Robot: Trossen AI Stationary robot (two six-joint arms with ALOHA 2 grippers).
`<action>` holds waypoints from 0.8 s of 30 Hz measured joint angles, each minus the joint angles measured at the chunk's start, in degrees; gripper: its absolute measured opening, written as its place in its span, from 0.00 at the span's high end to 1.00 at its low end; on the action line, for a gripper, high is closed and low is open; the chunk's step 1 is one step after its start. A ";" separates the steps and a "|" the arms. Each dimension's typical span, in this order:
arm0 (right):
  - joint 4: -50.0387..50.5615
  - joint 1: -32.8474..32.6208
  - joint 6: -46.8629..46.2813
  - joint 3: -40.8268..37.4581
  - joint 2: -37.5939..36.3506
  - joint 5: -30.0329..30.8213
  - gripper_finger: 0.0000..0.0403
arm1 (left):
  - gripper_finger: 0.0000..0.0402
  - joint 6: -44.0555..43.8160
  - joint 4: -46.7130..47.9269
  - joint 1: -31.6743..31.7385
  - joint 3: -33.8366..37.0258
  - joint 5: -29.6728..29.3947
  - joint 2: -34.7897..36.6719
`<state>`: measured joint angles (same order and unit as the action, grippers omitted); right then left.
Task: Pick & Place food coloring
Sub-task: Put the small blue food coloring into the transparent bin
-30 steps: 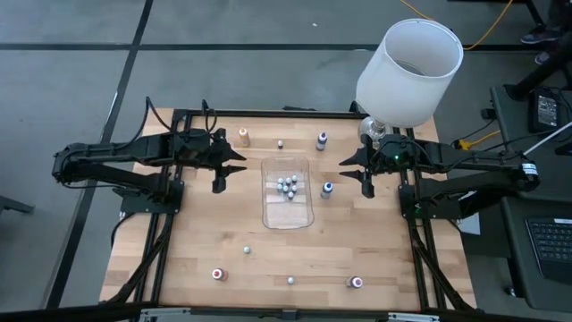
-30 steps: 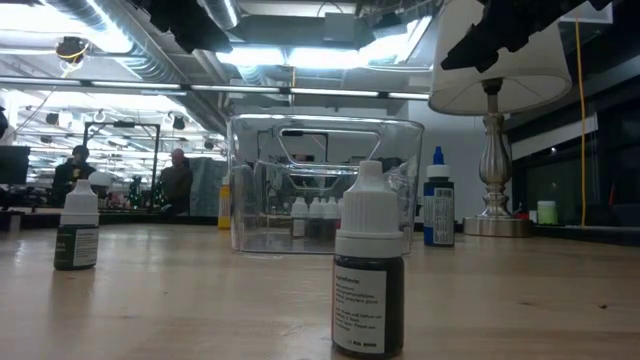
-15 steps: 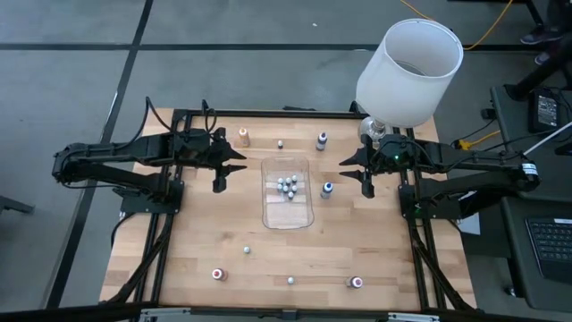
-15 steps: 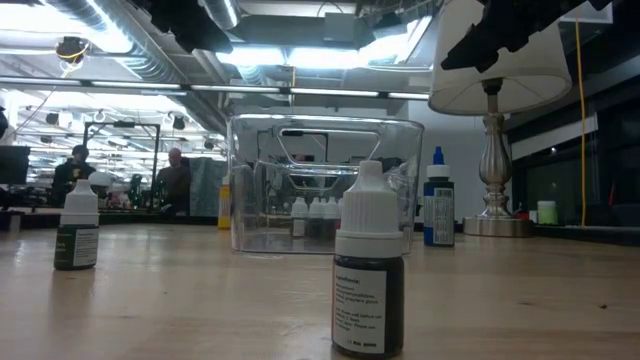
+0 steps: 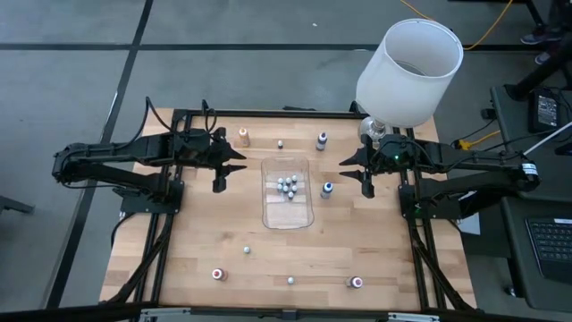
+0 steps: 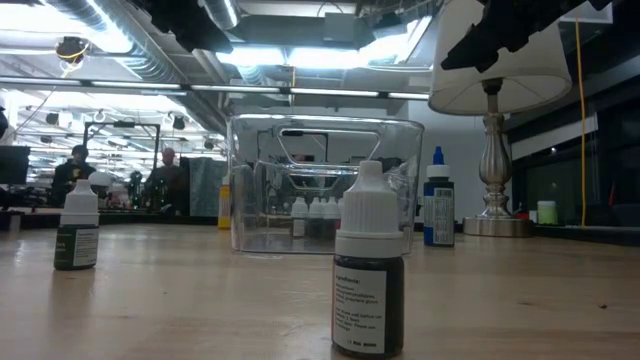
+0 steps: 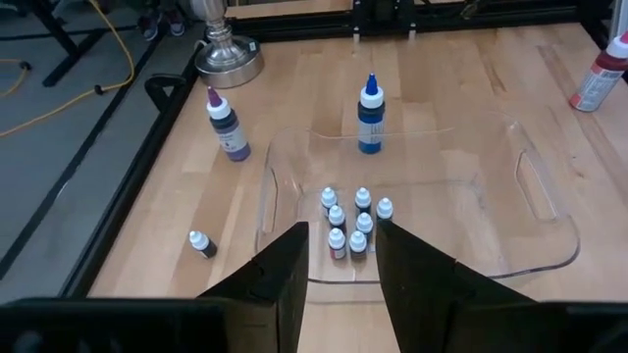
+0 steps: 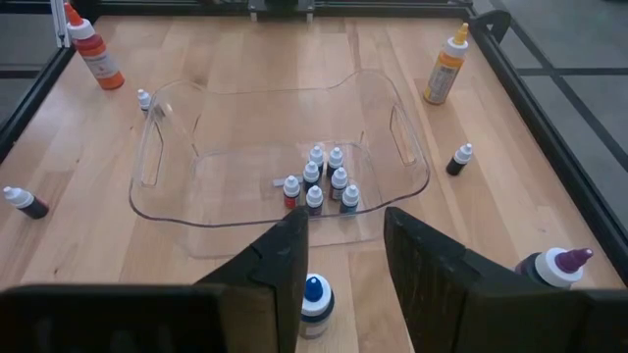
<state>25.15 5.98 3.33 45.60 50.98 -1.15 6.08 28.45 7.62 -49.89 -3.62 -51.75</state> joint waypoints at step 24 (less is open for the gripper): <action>0.00 -0.01 -0.01 0.00 -0.01 0.01 0.66 | 0.73 -27.20 7.94 -17.92 -0.07 -7.20 -1.13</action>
<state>25.15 5.97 3.32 45.60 50.97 -1.13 -21.13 36.39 -10.30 -49.95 -10.82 -52.88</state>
